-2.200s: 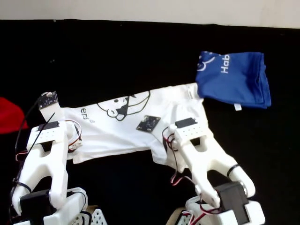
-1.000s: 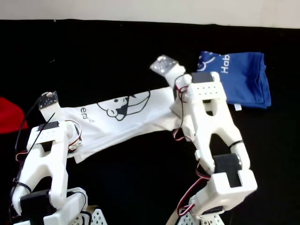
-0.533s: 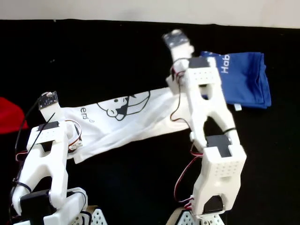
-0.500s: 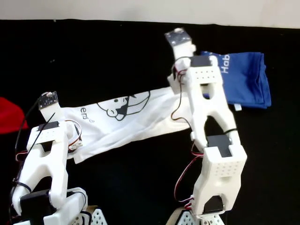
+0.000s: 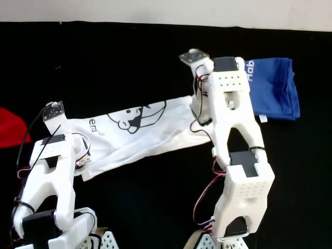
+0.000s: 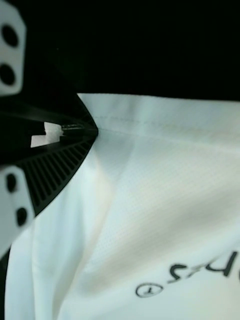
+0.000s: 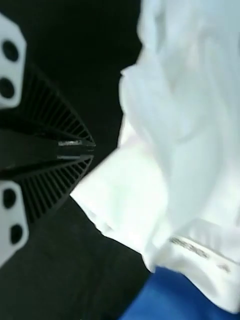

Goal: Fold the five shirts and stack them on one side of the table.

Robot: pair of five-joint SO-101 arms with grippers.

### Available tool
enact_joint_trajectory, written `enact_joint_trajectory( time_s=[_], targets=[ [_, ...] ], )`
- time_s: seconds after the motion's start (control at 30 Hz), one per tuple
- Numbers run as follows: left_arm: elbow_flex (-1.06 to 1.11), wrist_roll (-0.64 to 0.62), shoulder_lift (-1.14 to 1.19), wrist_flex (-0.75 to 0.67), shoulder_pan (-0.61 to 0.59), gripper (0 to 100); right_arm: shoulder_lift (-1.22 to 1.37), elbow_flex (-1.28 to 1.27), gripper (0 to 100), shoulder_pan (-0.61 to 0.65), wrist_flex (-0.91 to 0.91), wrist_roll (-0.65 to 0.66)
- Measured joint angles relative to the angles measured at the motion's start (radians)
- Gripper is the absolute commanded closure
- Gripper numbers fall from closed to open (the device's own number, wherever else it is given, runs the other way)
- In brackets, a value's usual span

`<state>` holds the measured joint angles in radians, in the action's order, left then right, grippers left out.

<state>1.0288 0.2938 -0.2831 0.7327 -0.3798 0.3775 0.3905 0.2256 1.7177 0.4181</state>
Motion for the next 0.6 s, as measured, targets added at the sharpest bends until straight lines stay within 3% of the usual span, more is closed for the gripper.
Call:
enact_joint_trajectory(
  time_s=[0.27, 0.47, 0.6],
  targets=[
    [0.000, 0.000, 0.000, 0.000, 0.000, 99, 0.110, -0.051, 99.3, -0.058, -0.130, 0.002],
    [0.000, 0.000, 0.000, 0.000, 0.000, 99, 0.149, -0.051, 99.3, -0.163, -0.345, 0.002],
    [0.000, 0.000, 0.000, 0.000, 0.000, 99, 0.149, -0.048, 99.3, -0.172, -0.365, 0.002]
  ],
)
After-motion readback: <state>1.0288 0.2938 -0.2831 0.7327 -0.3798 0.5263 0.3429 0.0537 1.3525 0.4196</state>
